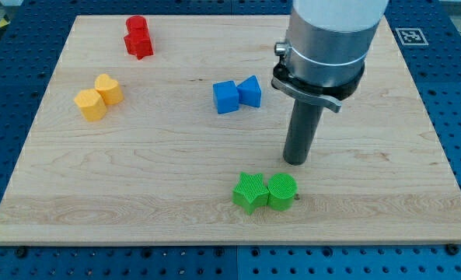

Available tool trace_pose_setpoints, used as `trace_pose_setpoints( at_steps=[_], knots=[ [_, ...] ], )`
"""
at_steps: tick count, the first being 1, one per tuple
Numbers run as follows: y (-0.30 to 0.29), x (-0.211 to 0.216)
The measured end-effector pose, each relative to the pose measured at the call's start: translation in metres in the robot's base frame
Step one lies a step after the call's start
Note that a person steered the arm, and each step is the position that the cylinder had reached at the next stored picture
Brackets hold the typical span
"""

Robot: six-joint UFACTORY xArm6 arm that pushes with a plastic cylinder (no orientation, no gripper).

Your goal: Push the blue blocks slightly towards the right side of the board

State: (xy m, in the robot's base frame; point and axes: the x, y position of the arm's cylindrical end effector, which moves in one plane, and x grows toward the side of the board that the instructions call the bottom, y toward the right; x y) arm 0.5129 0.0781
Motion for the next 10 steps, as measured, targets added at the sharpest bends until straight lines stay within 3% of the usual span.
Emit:
trace_pose_setpoints(
  at_steps=[4, 6, 10],
  knots=[
    [-0.074, -0.023],
    [-0.134, -0.073],
    [-0.145, -0.102]
  ],
)
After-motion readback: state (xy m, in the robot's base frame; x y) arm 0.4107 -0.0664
